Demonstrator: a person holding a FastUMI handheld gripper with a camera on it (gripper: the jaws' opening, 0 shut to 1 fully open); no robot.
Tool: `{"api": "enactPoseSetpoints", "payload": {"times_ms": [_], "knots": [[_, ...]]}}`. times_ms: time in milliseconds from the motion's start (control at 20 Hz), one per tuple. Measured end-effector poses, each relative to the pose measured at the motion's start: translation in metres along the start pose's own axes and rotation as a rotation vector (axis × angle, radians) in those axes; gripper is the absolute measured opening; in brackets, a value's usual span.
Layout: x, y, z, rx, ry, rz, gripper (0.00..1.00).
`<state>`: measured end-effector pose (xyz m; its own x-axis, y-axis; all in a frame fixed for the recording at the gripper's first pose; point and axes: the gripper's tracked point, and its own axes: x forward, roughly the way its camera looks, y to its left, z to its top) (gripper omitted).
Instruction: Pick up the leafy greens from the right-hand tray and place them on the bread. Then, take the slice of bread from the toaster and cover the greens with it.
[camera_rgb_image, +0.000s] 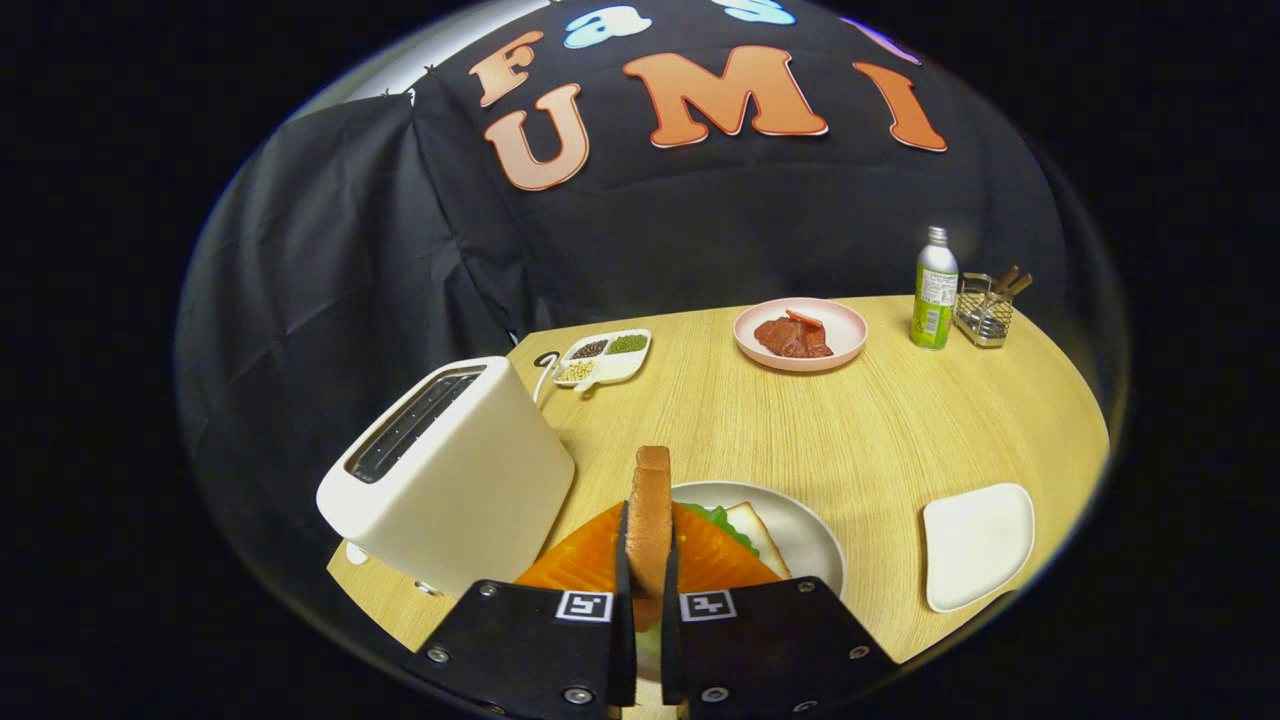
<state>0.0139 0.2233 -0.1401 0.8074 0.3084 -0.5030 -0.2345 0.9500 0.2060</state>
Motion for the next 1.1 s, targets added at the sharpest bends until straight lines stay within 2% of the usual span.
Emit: {"api": "enactPoseSetpoints", "payload": {"times_ms": [200, 250, 300, 450, 600, 750, 800, 900, 1100], "knots": [[0.005, -0.022, -0.005, 0.031, 0.024, -0.030, 0.17], [0.008, -0.028, -0.007, 0.029, 0.031, -0.042, 0.20], [0.009, -0.032, -0.010, 0.030, 0.038, -0.049, 0.27], [0.012, -0.042, -0.019, 0.025, 0.068, -0.076, 0.36], [0.011, -0.053, -0.024, 0.018, 0.087, -0.099, 0.62], [0.007, -0.061, -0.021, -0.001, 0.072, -0.125, 0.78], [0.004, -0.063, -0.018, -0.008, 0.058, -0.133, 0.87], [0.001, -0.067, -0.010, -0.030, 0.025, -0.153, 0.99], [-0.014, -0.079, 0.003, -0.055, -0.030, -0.177, 0.99]]}}
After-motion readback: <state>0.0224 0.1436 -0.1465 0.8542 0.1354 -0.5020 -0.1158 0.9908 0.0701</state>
